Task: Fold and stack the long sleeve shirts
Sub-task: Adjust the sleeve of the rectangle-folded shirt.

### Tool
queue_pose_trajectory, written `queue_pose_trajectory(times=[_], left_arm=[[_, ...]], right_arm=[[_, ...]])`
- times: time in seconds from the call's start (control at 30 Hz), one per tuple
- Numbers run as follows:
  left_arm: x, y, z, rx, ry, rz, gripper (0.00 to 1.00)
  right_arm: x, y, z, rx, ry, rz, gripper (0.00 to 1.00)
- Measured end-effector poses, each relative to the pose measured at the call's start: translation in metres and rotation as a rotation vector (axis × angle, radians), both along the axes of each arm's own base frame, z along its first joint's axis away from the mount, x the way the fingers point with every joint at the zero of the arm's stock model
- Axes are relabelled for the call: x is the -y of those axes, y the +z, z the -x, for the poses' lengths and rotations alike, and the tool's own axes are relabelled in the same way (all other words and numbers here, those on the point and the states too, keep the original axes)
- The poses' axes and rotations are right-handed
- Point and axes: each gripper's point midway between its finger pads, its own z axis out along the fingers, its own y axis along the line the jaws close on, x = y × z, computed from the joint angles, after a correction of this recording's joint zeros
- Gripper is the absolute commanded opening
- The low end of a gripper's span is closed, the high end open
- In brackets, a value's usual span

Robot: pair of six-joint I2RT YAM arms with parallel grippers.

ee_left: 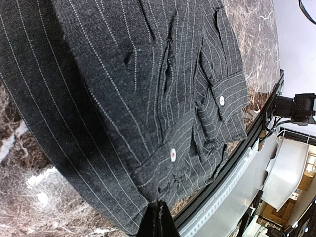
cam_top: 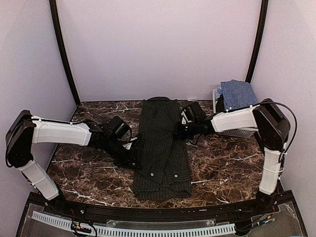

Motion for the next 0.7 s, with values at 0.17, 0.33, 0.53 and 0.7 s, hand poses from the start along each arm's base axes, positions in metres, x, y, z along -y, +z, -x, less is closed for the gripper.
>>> queue_pose_trajectory(times=[0.17, 0.33, 0.53, 0.7], left_arm=[[0.000, -0.001, 0.003, -0.009, -0.006, 0.003, 0.00], [-0.009, -0.014, 0.011, -0.034, -0.004, -0.030, 0.03], [-0.017, -0.025, 0.012, -0.030, 0.011, -0.070, 0.17], [-0.020, -0.027, 0.008, -0.010, 0.027, -0.094, 0.25]], right_arm=[[0.001, -0.003, 0.003, -0.002, 0.010, 0.004, 0.02], [0.010, -0.024, 0.019, -0.045, 0.022, 0.039, 0.19], [0.019, -0.018, 0.025, -0.036, 0.023, 0.072, 0.32], [0.020, 0.015, 0.017, 0.038, 0.017, 0.066, 0.29]])
